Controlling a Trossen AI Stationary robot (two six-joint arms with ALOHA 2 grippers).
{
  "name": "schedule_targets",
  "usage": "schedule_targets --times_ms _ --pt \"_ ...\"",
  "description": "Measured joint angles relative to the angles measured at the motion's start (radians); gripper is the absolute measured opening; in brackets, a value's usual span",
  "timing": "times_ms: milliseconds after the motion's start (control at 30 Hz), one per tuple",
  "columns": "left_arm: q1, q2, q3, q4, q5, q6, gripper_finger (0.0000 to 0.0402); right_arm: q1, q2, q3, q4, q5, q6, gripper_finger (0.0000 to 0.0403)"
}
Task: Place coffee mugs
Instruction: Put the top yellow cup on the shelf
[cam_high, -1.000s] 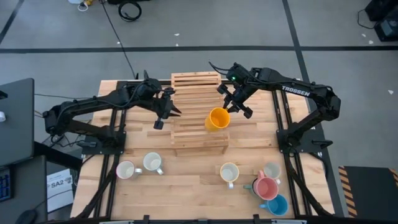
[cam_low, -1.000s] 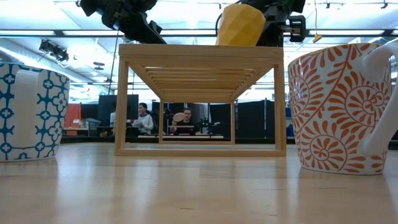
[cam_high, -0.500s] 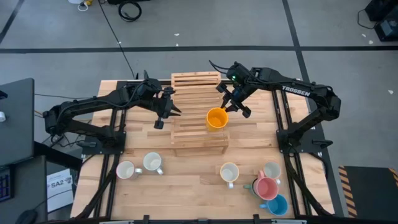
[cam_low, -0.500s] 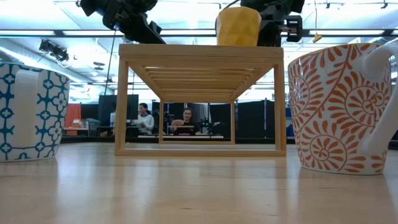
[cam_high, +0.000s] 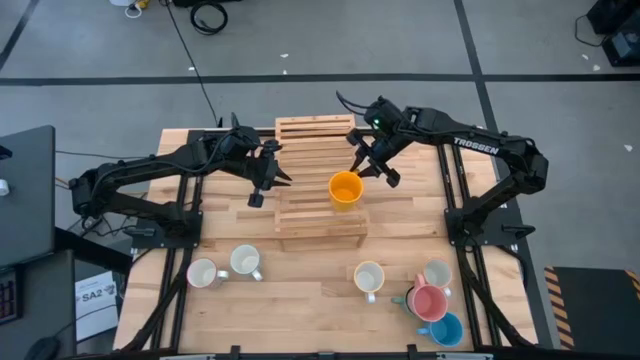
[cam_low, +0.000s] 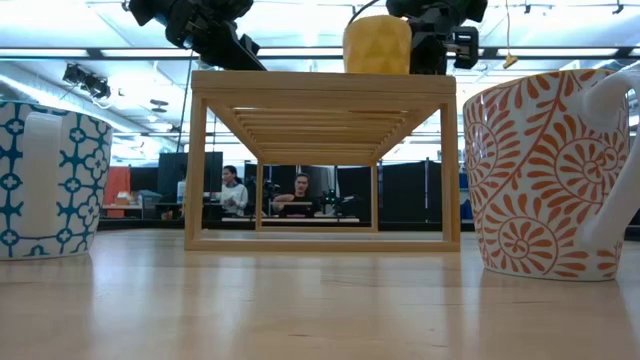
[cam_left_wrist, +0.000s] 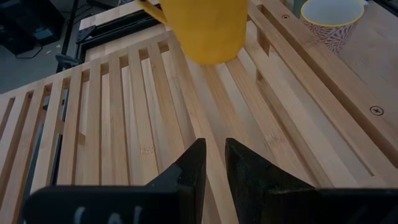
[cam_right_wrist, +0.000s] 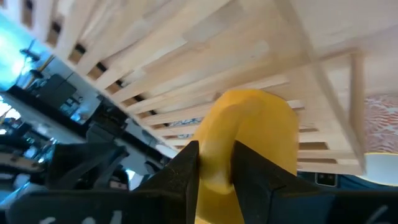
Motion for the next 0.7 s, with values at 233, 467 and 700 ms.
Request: schedule_targets --times_ms 233,467,700 --pt "0.000 0.000 0.000 0.000 0.000 0.000 0.0066 -0.015 0.000 0.000 0.033 0.017 -0.001 0.0095" --pt "0.000 0.000 0.000 0.000 0.000 -0.001 0.0066 -0.040 0.000 0.000 0.033 0.017 -0.048 0.0094" --pt "0.000 0.001 0.000 0.000 0.000 -0.001 0.0066 -0.077 -0.013 0.000 0.030 -0.008 -0.126 0.0094"
